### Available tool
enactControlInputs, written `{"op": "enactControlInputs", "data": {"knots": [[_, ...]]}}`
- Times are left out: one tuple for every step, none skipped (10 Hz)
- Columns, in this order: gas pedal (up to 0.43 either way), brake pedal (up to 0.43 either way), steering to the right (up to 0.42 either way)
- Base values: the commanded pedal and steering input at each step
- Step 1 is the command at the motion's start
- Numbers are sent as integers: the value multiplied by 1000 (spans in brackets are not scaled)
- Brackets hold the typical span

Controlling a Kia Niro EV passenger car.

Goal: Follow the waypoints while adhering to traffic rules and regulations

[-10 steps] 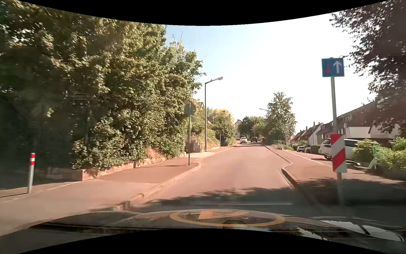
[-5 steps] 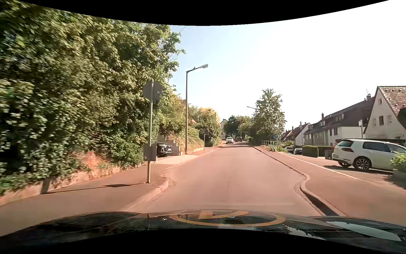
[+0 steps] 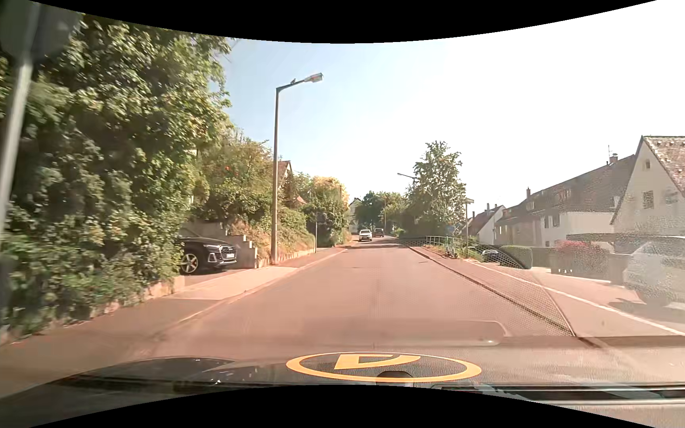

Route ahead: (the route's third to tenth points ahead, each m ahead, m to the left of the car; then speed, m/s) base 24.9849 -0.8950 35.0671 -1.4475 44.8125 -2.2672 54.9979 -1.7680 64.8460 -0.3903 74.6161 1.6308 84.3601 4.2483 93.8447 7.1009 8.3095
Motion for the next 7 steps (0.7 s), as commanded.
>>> {"op": "enactControlInputs", "data": {"knots": [[177, 0, 57], [177, 0, 52], [177, 0, 45], [189, 0, 39], [189, 0, 39], [197, 0, 37], [197, 0, 32]]}}
